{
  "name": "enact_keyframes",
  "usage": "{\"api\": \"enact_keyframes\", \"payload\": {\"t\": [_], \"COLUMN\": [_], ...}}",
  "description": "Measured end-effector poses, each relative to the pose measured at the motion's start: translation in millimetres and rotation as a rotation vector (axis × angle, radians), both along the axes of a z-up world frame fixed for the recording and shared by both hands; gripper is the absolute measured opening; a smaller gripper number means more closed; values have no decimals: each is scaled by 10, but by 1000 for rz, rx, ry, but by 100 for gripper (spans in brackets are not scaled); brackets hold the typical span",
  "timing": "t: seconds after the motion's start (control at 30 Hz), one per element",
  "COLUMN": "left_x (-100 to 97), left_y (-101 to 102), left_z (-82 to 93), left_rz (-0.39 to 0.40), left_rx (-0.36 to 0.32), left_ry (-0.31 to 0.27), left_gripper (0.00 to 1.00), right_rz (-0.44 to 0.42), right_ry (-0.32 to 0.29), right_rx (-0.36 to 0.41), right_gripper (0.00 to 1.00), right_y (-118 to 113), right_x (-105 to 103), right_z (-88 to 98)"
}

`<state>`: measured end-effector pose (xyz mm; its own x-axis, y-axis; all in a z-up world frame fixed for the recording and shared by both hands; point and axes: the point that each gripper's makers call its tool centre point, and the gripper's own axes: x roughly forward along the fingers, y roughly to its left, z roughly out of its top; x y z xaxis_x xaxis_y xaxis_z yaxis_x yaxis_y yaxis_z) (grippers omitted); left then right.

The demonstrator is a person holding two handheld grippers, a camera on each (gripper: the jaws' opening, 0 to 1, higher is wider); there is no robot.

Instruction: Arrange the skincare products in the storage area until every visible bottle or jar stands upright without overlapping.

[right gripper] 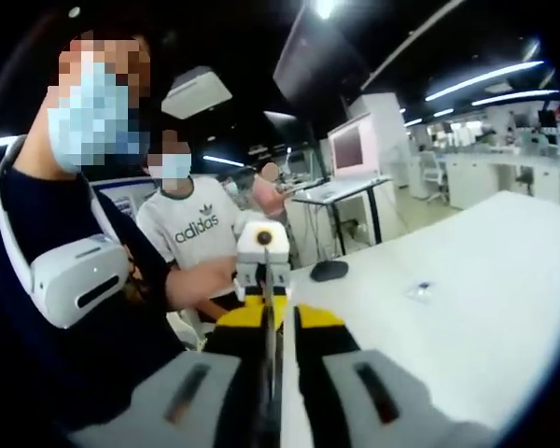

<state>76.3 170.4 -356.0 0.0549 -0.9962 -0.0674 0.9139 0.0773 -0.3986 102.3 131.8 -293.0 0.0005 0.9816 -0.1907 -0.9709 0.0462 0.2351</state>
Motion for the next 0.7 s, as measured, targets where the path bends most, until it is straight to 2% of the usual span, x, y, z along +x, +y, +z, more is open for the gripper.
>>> {"api": "enact_keyframes", "payload": {"t": [0.17, 0.3, 0.43, 0.57, 0.7], "left_x": [14, 32, 61, 105, 133], "left_y": [2, 13, 21, 18, 1], "left_z": [-12, -33, -53, -84, -111], "left_rz": [6, 11, 11, 16, 10], "left_rx": [5, 10, 4, 4, 0], "left_ry": [1, 11, 21, 33, 54], "left_gripper": [0, 0, 0, 0, 0], "right_rz": [-3, -25, -43, -114, -172], "right_ry": [7, 0, 18, 8, 21], "right_rx": [13, 15, 46, 54, 86], "right_gripper": [17, 27, 29, 37, 38], "right_y": [5, -10, -52, -152, -277], "right_x": [-4, 29, 31, 121, 155], "right_z": [-9, -38, -34, -98, -173]}}
